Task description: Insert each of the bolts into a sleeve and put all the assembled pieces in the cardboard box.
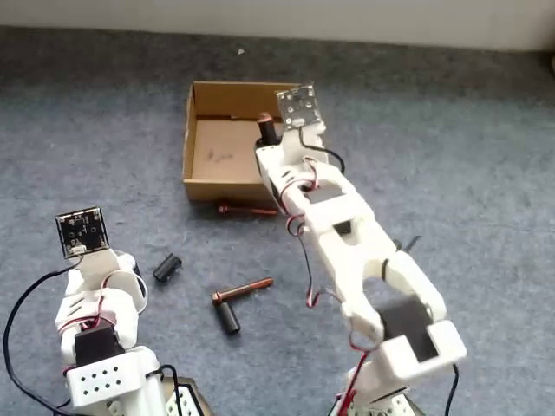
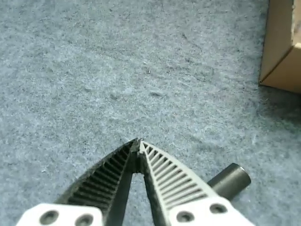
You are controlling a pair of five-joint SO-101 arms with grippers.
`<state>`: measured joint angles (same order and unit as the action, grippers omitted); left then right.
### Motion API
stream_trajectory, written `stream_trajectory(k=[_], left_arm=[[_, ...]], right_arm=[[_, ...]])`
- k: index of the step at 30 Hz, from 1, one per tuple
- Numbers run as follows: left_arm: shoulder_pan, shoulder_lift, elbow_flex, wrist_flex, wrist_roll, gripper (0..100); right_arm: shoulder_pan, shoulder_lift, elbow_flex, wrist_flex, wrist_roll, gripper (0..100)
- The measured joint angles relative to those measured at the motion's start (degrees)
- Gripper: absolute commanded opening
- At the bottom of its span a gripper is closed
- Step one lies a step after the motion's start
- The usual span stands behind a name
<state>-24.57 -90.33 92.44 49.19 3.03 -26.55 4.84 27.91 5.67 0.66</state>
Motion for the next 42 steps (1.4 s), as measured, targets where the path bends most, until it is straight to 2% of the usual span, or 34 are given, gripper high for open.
stream_trajectory(k=[4, 7, 20, 27, 33, 42], left_arm=[[0.0, 0.0, 0.0, 0.0, 0.0, 2], [0.0, 0.0, 0.0, 0.0, 0.0, 2], [0.0, 0.0, 0.0, 0.0, -0.1, 2], [0.0, 0.0, 0.0, 0.0, -0.1, 2], [-4.2, 0.0, -0.9, 0.0, 0.0, 2], [-15.3, 0.0, -3.4, -0.4, 7.8, 2]], right_arm=[[1.6, 5.3, -4.7, 1.1, 0.0, 11.9], [1.4, 5.4, -7.7, 6.5, 0.0, 18.6], [1.4, 5.2, -21.9, 35.4, 0.0, 18.7], [1.4, -4.8, -22.2, 45.7, 0.0, 18.7], [-0.4, -16.2, -13.0, 49.4, 0.0, 18.7], [-13.1, -27.7, 6.9, 49.6, 0.0, 18.7]])
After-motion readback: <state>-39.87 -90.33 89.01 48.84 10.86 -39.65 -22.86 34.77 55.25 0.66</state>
